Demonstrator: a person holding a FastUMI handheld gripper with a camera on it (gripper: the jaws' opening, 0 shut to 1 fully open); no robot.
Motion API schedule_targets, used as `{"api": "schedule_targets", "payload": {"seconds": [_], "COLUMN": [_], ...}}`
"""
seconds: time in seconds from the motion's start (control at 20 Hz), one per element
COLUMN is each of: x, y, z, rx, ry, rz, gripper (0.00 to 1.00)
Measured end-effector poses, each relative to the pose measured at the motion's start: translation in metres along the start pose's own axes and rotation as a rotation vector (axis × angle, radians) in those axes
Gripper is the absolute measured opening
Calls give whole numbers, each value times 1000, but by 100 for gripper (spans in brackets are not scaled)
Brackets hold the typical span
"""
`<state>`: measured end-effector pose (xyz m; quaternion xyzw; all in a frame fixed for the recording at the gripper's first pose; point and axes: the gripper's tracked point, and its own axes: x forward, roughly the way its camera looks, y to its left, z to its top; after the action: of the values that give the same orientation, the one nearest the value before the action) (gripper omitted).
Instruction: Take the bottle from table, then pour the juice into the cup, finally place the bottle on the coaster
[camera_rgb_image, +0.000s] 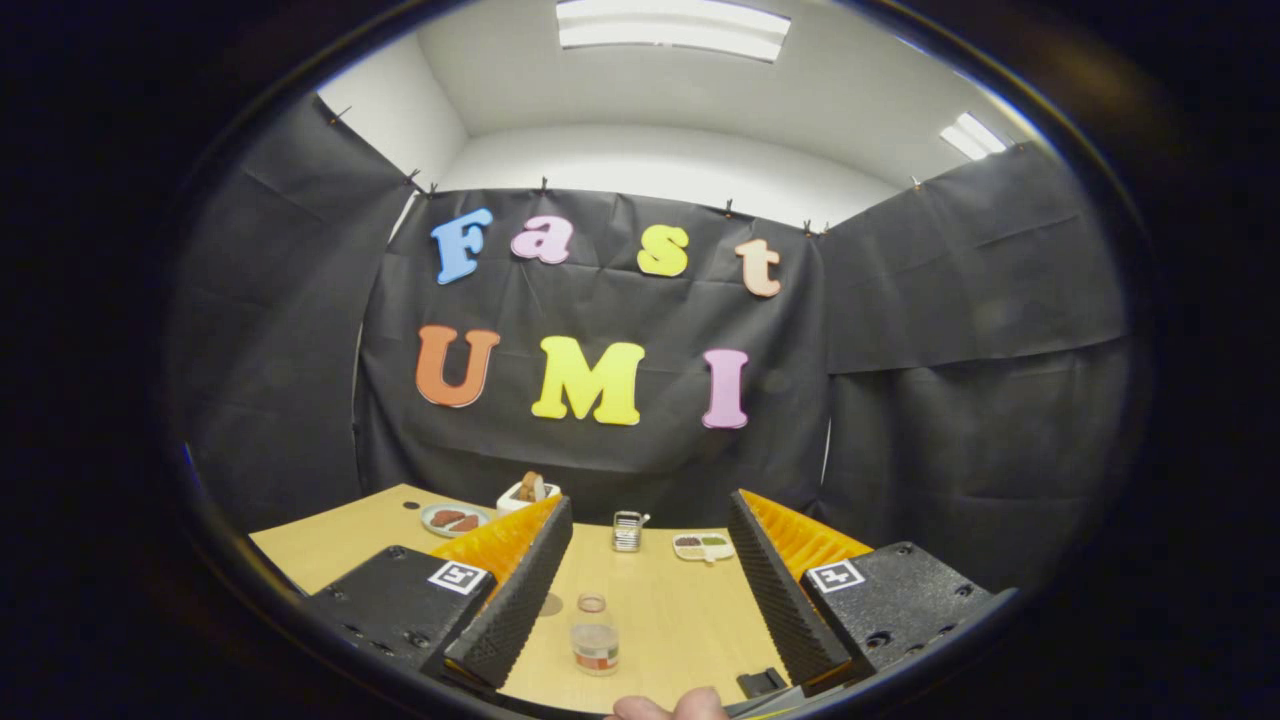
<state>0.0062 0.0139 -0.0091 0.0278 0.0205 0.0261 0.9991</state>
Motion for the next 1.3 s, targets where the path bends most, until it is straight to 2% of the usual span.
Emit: {"api": "schedule_targets", "payload": {"seconds": [0.45, 0.8, 1.05, 1.3], "x": [23, 38, 50, 58], "y": [7, 31, 30, 39], "z": [-49, -146, -205, -264], "rx": [-17, -14, -1, 39], "ry": [43, 130, 196, 308], "rz": [29, 75, 58, 79], "gripper": [100, 100, 100, 100]}}
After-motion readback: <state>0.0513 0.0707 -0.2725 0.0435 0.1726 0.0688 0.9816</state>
